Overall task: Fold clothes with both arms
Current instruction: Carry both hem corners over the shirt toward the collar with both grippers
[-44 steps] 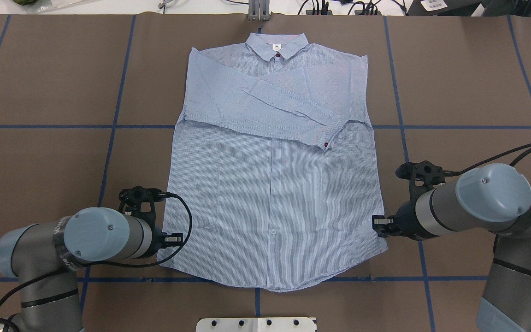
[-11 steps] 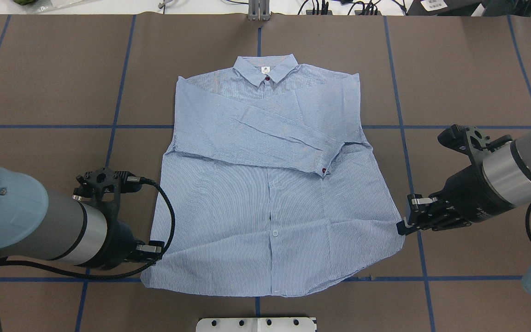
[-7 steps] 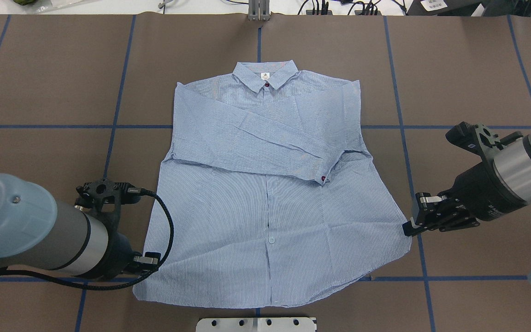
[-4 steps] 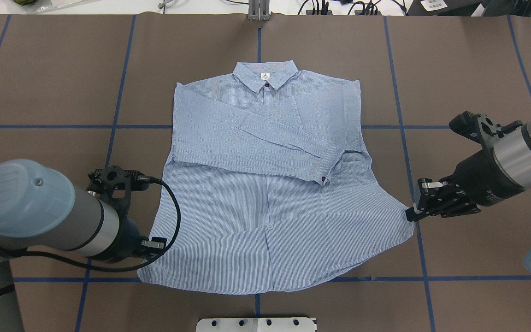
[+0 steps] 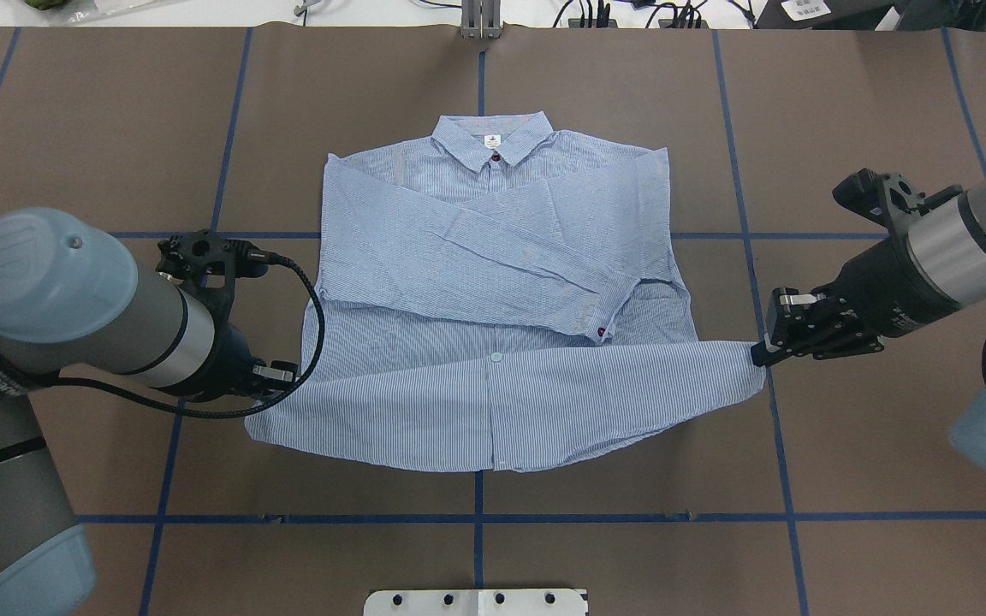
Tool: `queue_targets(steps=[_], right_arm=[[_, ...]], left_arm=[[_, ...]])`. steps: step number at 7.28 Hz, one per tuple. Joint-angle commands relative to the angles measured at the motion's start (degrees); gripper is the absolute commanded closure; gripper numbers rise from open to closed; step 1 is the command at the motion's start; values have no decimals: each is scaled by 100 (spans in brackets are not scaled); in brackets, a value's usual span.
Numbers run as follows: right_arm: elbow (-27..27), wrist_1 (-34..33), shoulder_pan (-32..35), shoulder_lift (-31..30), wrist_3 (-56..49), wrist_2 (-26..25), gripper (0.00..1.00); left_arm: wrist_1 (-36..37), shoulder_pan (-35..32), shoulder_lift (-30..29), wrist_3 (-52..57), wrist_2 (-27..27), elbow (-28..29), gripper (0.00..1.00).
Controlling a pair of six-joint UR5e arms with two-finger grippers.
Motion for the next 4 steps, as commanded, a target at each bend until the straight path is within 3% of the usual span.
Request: queue_targets(steps=[1, 4], right_arm=[[-510, 0, 306, 521, -3, -7, 100], [-1213, 0, 579, 1269, -11, -51, 100]], left_arm=[[-486, -178, -139, 142, -1, 471, 100], [-953, -492, -368, 151, -1, 834, 100]])
